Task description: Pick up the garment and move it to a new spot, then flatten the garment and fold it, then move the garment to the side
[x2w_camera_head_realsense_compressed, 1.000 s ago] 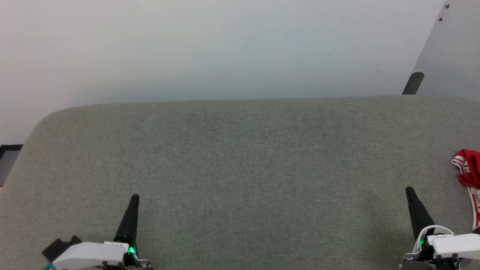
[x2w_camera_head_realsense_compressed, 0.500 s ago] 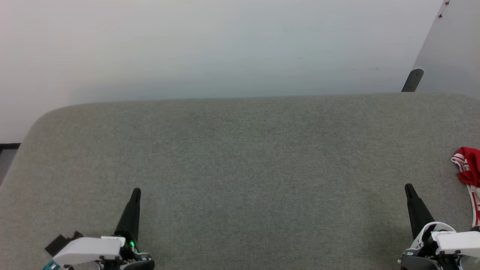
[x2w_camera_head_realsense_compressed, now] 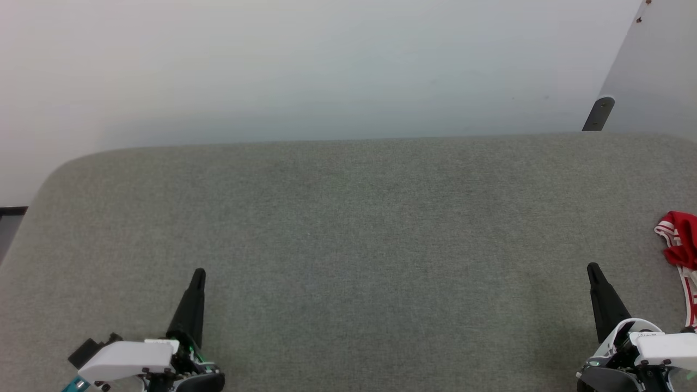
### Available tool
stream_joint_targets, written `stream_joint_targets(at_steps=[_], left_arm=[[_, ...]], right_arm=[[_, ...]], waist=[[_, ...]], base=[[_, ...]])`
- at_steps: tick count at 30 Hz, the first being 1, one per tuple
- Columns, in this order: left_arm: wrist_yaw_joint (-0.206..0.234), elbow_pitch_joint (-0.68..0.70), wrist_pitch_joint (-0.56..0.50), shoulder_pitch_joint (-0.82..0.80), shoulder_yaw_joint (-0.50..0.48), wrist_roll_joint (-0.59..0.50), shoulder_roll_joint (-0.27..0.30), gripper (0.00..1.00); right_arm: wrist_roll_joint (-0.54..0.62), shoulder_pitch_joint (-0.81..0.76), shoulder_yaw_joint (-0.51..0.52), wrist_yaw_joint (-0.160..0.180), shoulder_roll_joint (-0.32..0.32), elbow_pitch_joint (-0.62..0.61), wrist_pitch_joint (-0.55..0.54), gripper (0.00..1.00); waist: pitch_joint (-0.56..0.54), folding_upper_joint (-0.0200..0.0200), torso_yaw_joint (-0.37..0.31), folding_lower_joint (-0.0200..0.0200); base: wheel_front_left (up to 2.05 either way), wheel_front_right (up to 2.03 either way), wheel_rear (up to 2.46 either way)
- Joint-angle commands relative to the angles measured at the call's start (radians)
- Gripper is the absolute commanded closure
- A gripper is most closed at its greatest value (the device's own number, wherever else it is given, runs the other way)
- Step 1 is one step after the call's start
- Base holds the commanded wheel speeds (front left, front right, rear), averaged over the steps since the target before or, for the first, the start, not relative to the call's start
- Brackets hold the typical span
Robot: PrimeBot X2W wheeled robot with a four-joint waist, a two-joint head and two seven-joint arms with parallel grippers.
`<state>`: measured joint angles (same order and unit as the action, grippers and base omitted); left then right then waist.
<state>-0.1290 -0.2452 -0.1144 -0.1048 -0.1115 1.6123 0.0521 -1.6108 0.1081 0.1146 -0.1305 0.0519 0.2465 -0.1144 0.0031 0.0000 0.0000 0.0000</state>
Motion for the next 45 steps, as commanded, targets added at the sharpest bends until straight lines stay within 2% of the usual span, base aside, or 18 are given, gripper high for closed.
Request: stream_joint_targets(at_steps=[1,45], left_arm=[[-0.003,-0.002,-0.001,-0.01,-0.003,0.003,-0.002,1.0],[-0.003,-0.002,-0.003,-0.01,-0.004,0.001,-0.002,1.0]], right_arm=[[-0.003,0.004,0.0,0.0,-0.004,0.0,-0.001,1.0],[-0.004,0.004,-0.001,0.0,-0.004,0.0,-0.001,1.0]], waist=[[0.0,0.0,0.0,0.0],[0.0,0.0,0.0,0.0]], base=[[0.0,0.0,0.0],[0.0,0.0,0.0]])
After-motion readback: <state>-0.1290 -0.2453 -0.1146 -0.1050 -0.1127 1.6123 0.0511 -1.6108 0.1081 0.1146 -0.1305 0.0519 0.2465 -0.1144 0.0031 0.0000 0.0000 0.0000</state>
